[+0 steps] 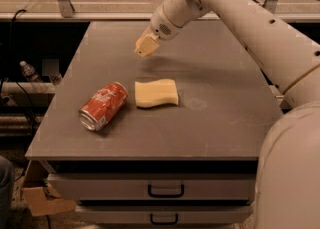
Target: Move orange near sponge
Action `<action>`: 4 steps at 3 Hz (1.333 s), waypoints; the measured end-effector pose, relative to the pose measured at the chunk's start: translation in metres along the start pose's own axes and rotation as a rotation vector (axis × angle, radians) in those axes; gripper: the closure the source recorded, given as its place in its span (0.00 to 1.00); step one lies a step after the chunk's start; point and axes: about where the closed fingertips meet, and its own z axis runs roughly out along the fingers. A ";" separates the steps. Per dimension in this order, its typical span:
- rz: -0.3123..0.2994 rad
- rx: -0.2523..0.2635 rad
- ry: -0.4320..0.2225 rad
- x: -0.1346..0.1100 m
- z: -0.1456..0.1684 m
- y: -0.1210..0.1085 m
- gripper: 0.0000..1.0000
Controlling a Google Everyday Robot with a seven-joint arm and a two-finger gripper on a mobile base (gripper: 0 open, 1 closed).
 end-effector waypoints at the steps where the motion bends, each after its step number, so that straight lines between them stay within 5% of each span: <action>1: -0.050 -0.078 0.058 0.017 -0.006 0.021 1.00; 4: -0.144 -0.268 0.194 0.053 -0.035 0.063 1.00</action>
Offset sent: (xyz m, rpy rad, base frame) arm -0.0749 -0.0458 -0.0124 -0.1868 0.1326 0.2073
